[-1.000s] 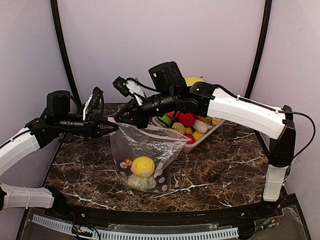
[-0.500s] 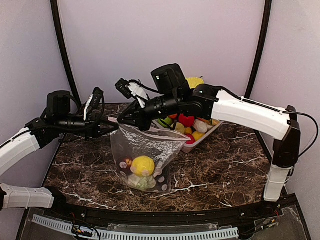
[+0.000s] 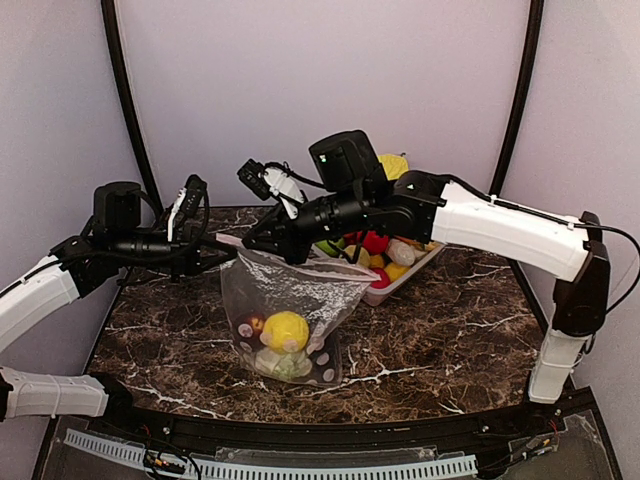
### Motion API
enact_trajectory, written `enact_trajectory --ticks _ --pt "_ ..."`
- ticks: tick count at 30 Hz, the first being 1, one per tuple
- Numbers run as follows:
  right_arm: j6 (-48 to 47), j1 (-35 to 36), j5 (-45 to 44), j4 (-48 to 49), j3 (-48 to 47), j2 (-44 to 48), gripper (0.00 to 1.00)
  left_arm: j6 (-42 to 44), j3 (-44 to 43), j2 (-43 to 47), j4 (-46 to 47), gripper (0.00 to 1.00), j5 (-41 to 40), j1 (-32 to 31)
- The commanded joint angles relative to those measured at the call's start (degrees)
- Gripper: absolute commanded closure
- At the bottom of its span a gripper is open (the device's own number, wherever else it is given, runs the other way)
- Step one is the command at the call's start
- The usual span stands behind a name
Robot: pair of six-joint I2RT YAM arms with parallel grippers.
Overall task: Place the food in the zip-top bag and seal the zipper
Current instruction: Zip the zipper on the zipper food storage bag.
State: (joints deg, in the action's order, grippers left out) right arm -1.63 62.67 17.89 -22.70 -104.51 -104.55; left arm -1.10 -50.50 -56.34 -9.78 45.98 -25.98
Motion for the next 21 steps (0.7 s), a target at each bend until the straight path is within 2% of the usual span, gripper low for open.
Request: enact_trajectory --ticks 1,21 --pt "0.11 -0.25 -1.62 -2.47 1.73 3.62 1.00 0.33 0.38 1.22 -1.42 0.99 -3.38 1.86" --pt "0.84 -0.83 -4.18 -2.44 6.29 7.24 1.00 -0.86 0.49 1.16 -1.56 0.99 -7.90 4.70"
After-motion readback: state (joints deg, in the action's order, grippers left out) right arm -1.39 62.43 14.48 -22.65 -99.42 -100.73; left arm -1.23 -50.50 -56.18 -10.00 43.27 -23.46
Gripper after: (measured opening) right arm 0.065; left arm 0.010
